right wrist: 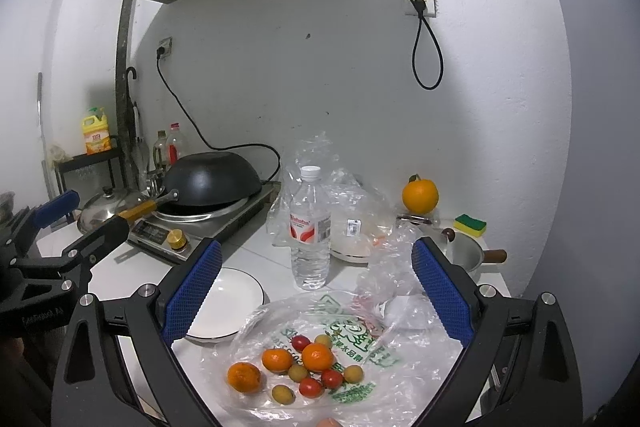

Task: Organize fruits

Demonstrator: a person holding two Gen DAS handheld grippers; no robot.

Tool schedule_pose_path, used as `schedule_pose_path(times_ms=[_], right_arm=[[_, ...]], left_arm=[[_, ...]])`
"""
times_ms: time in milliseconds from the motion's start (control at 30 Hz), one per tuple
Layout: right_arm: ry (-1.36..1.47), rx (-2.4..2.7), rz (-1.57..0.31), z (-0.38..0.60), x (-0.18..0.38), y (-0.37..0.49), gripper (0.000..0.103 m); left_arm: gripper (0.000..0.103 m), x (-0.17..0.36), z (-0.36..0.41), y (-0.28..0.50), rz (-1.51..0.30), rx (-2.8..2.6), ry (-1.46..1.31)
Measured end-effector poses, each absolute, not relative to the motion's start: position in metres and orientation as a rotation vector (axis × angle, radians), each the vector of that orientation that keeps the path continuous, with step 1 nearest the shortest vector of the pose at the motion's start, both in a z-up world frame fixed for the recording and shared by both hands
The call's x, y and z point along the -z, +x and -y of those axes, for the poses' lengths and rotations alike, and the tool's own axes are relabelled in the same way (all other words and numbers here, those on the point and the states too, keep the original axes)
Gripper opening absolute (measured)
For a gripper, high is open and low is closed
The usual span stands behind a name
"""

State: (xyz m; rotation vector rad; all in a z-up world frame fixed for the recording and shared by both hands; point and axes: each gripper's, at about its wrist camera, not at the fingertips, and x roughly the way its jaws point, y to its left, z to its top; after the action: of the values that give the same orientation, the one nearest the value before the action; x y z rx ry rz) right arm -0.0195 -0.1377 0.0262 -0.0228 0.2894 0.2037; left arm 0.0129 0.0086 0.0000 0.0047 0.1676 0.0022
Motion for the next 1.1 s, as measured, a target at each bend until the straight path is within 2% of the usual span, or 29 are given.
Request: schedule_pose_path(times_ms=[1100], right_arm=[[-0.028, -0.194, -0.287, 0.1362, -0.0260, -0.0220, 0.098]], left_arm=[[0.102, -0.0017, -0.0114, 0.0152, -0.164, 0.012, 0.000]])
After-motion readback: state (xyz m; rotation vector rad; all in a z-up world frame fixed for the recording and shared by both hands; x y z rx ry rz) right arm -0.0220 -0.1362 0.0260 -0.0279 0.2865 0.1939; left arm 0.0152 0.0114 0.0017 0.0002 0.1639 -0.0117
